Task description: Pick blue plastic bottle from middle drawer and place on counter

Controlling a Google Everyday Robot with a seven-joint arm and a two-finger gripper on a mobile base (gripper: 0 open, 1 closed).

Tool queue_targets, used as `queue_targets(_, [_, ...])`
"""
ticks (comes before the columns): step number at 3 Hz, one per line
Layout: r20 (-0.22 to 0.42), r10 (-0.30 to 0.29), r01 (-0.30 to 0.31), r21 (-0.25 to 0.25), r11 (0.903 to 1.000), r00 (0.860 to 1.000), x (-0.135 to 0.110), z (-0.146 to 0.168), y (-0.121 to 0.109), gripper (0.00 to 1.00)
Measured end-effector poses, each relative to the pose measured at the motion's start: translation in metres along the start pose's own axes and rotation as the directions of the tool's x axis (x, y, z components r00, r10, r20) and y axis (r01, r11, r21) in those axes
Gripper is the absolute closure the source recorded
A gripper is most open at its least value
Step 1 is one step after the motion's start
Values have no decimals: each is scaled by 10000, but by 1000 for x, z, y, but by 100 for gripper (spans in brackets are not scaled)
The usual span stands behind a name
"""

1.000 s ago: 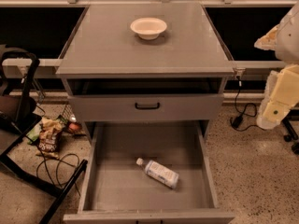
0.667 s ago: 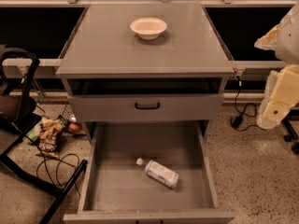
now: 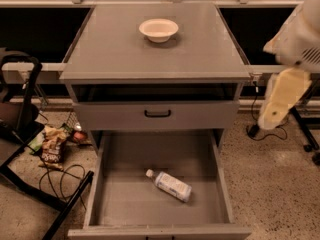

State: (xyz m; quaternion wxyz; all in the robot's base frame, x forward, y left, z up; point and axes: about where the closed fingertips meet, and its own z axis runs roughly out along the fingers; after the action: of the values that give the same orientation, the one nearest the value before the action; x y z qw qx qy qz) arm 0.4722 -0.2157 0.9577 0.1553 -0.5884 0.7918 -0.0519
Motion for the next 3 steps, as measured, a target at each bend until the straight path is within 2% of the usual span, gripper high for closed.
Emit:
queue_targets(1, [-136,358,-362,-379,9986,9993,4,84,-6,0])
queue_targets(2, [-297,659,-677,-625,9958,9974,10,164,-1,0])
queue_targets(3, [-459,823,-856,-754,9935,9955,15,230,14,0])
